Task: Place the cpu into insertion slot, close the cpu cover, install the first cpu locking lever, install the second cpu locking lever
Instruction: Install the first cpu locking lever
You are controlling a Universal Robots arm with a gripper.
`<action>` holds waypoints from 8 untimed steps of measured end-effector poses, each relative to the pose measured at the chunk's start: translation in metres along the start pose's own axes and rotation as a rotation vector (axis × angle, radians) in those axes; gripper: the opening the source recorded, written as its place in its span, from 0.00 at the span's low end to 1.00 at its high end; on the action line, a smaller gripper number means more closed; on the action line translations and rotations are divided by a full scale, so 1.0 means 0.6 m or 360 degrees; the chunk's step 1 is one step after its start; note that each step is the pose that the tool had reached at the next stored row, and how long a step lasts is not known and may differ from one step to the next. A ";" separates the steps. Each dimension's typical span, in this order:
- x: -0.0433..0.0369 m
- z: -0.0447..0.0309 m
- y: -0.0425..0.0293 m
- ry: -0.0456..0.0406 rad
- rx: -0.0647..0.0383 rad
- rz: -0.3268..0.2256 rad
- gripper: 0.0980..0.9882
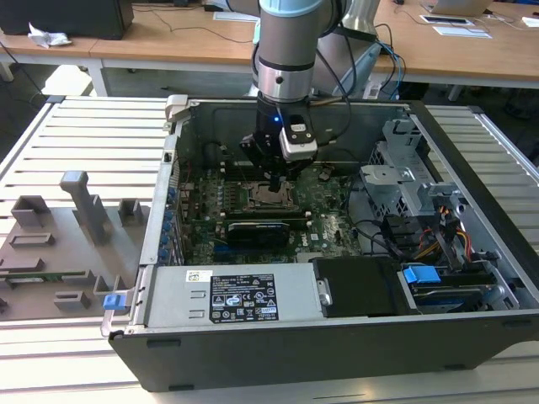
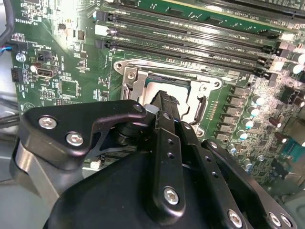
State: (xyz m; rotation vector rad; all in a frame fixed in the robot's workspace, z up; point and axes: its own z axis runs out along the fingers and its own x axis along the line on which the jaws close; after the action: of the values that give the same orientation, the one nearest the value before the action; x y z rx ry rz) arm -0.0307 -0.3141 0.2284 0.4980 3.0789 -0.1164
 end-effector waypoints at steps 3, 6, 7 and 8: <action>0.000 0.000 0.000 -0.0004 -0.0002 -0.0054 0.01; 0.000 0.000 0.000 -0.0010 -0.0004 -0.0139 0.01; 0.000 0.000 0.000 -0.0011 -0.0005 -0.0151 0.01; 0.000 0.000 0.000 -0.0012 -0.0006 -0.0172 0.01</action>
State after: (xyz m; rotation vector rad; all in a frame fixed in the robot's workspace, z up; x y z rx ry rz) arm -0.0307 -0.3141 0.2283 0.3301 3.0974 -0.1143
